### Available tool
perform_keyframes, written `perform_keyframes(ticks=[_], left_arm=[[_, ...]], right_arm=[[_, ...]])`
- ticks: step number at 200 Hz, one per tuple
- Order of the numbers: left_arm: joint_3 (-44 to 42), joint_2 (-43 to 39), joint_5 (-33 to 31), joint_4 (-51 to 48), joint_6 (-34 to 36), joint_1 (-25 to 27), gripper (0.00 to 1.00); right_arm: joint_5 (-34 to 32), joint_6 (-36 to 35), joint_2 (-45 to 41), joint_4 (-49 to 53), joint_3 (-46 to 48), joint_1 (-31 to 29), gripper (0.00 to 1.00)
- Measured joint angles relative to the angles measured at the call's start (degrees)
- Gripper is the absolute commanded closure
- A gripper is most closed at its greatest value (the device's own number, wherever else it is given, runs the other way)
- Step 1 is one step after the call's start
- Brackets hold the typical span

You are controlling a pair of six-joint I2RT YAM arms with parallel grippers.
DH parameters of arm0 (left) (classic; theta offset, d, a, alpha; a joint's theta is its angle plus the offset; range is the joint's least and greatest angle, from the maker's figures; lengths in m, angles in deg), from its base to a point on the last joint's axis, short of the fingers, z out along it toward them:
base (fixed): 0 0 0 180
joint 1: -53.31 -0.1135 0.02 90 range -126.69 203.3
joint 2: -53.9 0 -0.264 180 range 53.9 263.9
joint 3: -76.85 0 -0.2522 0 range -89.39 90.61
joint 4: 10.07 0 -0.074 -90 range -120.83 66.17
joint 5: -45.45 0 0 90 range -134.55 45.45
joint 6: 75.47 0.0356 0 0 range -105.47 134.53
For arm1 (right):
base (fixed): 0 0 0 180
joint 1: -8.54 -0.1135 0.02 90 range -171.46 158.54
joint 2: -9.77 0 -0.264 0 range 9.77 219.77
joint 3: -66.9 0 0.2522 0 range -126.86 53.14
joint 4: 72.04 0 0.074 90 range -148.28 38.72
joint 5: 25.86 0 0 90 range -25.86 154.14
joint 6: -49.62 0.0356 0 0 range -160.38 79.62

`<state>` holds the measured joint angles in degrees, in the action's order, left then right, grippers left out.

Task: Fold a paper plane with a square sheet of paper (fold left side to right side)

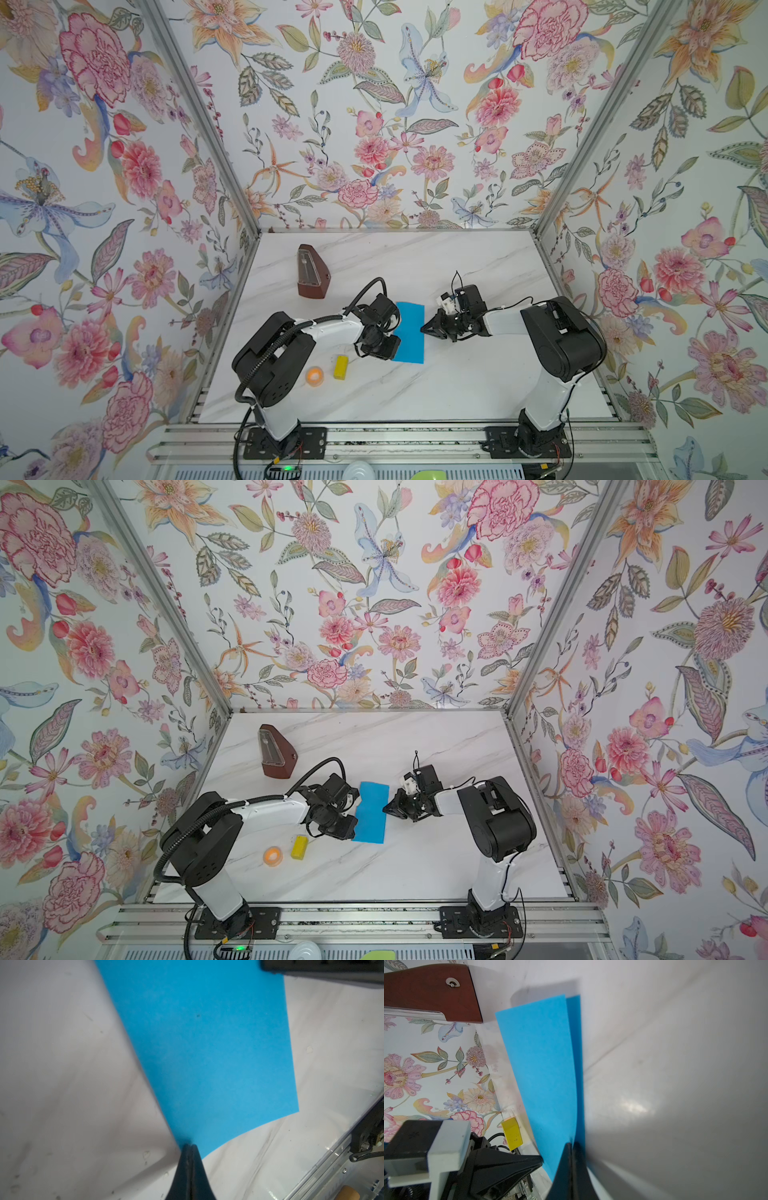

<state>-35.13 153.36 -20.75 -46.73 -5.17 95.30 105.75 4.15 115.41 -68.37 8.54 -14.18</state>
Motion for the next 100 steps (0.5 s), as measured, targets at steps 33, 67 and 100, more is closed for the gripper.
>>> perform_keyframes(ticks=[33, 67, 100], left_arm=[[-2.84, -2.32, 0.00, 0.24, 0.50, -1.77, 1.00], [-4.00, -4.04, -1.25, -0.83, 1.68, -2.62, 1.00], [-3.63, -5.62, -5.16, -3.76, 3.91, -2.27, 1.00]], right_arm=[[0.00, 0.00, 0.00, 0.00, 0.00, 0.00, 1.00], [0.00, 0.04, 0.00, 0.07, 0.00, 0.00, 1.00], [-0.02, 1.46, 0.00, 0.72, -0.28, 0.00, 1.00]])
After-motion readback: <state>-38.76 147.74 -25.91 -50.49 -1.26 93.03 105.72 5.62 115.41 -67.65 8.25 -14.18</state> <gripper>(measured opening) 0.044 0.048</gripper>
